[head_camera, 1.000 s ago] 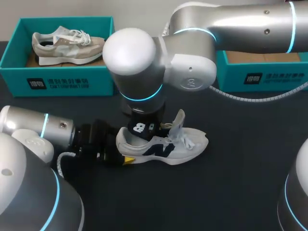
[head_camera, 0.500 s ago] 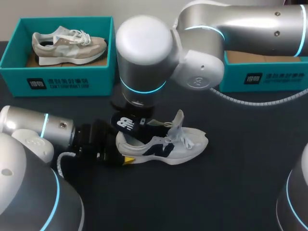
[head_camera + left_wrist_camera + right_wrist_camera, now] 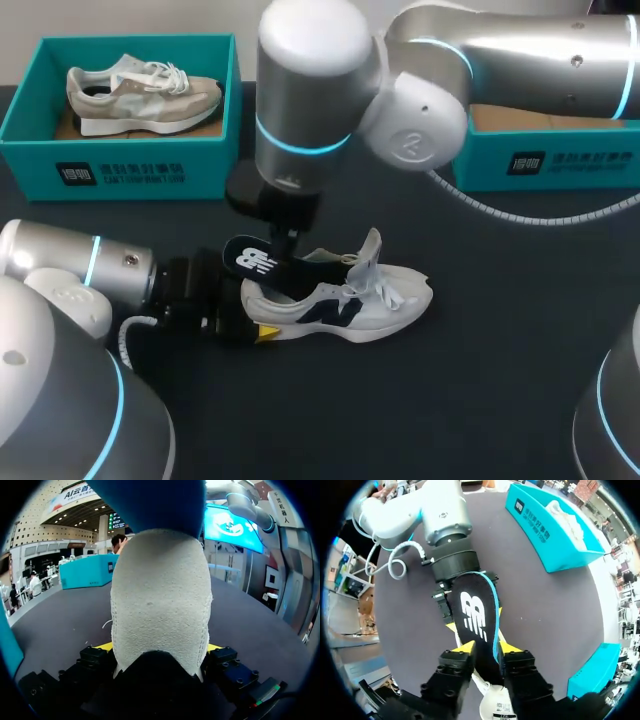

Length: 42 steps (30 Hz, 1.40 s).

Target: Take the shoe out of the shoebox, open the shoe tongue, remove and reinsert the insole, then place the shoe into the shoebox

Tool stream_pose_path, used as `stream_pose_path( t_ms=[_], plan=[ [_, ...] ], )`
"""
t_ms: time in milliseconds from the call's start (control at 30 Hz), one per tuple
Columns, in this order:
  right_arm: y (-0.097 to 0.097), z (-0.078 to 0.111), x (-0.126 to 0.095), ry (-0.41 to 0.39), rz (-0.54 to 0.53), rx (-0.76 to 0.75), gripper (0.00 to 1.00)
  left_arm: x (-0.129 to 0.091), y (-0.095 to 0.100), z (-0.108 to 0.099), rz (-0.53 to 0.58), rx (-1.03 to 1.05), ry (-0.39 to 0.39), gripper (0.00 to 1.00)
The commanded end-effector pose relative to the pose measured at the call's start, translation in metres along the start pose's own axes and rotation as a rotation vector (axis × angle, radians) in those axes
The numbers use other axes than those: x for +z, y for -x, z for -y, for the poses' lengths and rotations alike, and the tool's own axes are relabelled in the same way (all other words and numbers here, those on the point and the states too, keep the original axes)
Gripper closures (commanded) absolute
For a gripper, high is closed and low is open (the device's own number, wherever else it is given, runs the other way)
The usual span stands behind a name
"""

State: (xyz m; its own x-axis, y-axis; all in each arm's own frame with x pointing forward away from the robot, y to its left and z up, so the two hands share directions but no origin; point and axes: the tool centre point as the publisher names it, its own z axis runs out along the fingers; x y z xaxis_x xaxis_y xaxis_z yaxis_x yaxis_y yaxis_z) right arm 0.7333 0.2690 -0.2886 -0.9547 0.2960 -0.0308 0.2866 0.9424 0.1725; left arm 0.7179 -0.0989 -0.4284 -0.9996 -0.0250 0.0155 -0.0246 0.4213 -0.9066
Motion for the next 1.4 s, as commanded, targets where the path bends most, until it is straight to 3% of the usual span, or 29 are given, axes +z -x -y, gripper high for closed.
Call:
stream_pose_path(
  t_ms=[33, 467, 833, 900, 933, 1033, 1100, 1267, 1400],
  plan=[
    [0.012, 0.007, -0.003, 0.042, -0.204, -0.008, 0.0, 0.008, -0.001, -0.005, 0.003, 0.0, 0.003, 1.0],
    [0.002, 0.004, -0.008, 0.154, -0.573, -0.038, 0.0, 0.008, -0.001, -0.005, 0.003, 0.0, 0.003, 1.0],
    [-0.01, 0.005, 0.005, 0.182, -0.616, -0.01, 0.0, 0.008, -0.001, -0.005, 0.003, 0.0, 0.003, 1.0],
    [-0.013, 0.003, 0.007, 0.185, -0.616, -0.01, 0.16, 0.008, -0.001, -0.005, 0.003, 0.0, 0.003, 1.0],
    [-0.014, 0.002, 0.008, 0.188, -0.617, -0.012, 0.2, 0.008, -0.001, -0.005, 0.003, 0.0, 0.003, 1.0],
    [-0.02, -0.001, 0.011, 0.195, -0.631, -0.017, 0.23, 0.008, -0.001, -0.005, 0.003, 0.0, 0.003, 1.0],
    [-0.023, -0.003, 0.013, 0.199, -0.642, -0.025, 0.32, 0.008, -0.001, -0.005, 0.003, 0.0, 0.003, 1.0],
    [-0.026, -0.007, 0.021, 0.194, -0.653, -0.033, 0.31, 0.008, -0.001, -0.005, 0.003, 0.0, 0.003, 1.0],
    [-0.026, -0.008, 0.025, 0.194, -0.662, -0.039, 0.52, 0.008, -0.001, -0.005, 0.003, 0.0, 0.003, 1.0]
  ],
)
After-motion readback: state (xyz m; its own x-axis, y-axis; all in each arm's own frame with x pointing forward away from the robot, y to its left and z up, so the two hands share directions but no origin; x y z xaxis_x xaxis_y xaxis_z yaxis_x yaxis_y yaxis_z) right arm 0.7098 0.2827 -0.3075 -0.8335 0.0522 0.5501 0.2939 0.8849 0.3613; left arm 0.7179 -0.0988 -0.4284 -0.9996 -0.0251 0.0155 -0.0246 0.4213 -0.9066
